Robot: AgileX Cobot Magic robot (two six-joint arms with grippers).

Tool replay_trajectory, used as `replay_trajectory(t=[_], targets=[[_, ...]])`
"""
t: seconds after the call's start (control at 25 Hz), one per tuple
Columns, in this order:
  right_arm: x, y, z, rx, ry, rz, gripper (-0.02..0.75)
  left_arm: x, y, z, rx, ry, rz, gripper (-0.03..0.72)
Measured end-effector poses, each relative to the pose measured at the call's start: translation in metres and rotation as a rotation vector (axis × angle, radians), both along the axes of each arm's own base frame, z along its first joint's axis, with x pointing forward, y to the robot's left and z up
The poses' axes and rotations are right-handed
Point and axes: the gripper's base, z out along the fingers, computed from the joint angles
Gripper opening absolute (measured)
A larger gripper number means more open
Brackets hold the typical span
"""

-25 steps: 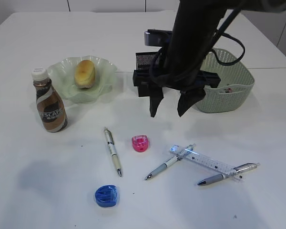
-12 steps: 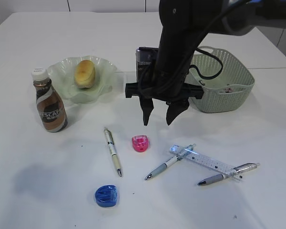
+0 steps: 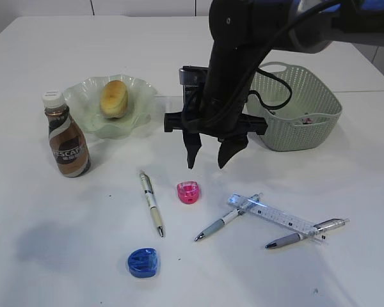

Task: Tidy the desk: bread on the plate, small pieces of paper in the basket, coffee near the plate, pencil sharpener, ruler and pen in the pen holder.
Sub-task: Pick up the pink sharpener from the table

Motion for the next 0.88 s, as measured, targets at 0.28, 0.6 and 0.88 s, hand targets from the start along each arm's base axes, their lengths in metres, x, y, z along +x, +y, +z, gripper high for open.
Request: replay_trajectory(t=[0.28, 0.6, 0.88], targets=[[0.001, 0.003, -0.002, -0.001, -0.011, 0.008, 0.485, 0.0, 0.0, 0.0, -0.001, 0.001, 0.002, 0.52], [-0.001, 0.021, -0.011, 0.02, -0.017, 0.032, 0.533, -0.001, 0.0, 0.0, 0.003, 0.009, 0.003, 0.52], [0.003, 0.023, -0.01, 0.049, -0.06, 0.026, 0.533, -0.003, 0.001, -0.002, 0.011, 0.042, 0.01, 0.52]])
